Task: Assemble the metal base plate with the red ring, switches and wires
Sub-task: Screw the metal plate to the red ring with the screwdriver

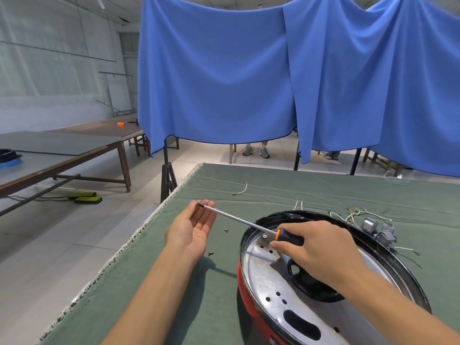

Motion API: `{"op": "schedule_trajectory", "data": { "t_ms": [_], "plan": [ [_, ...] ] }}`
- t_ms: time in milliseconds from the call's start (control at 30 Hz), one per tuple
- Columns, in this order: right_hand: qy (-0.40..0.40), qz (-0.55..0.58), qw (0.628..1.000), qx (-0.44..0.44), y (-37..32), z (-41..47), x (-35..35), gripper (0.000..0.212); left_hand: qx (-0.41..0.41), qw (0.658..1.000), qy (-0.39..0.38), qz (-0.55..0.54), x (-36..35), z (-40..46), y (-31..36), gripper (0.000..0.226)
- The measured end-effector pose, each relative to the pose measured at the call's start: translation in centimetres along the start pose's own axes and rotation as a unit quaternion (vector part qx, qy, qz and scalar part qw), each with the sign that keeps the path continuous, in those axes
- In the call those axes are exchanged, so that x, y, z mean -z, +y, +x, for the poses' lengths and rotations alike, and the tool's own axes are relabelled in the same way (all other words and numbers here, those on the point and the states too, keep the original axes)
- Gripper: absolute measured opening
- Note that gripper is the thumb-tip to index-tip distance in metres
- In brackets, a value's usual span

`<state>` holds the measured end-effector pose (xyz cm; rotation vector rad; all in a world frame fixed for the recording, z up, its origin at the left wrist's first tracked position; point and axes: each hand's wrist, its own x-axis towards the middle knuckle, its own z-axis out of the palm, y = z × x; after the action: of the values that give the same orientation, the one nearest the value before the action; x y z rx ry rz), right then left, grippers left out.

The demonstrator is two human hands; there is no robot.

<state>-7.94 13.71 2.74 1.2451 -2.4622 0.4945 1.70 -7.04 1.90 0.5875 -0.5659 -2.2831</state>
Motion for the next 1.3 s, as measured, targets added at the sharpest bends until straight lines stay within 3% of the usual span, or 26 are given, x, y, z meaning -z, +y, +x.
{"op": "schedule_trajectory", "data": {
  "t_ms": [600,1067,1300],
  "plan": [
    [-0.01,-0.009,1.0,0.014,0.4,0.1,0.0,0.039,-0.102,0.989,0.01,0.111,0.4,0.0,-0.3,0.019],
    [-0.09,0.089,0.99,-0.059,0.6,0.1,0.0,0.046,-0.112,0.989,-0.012,0.099,0.0,-0.8,-1.1,0.021],
    [-0.072,0.059,0.994,-0.052,0.6,-0.1,0.0,0.047,-0.102,0.985,-0.018,0.14,-0.6,-1.6,-1.4,0.03]
  ]
}}
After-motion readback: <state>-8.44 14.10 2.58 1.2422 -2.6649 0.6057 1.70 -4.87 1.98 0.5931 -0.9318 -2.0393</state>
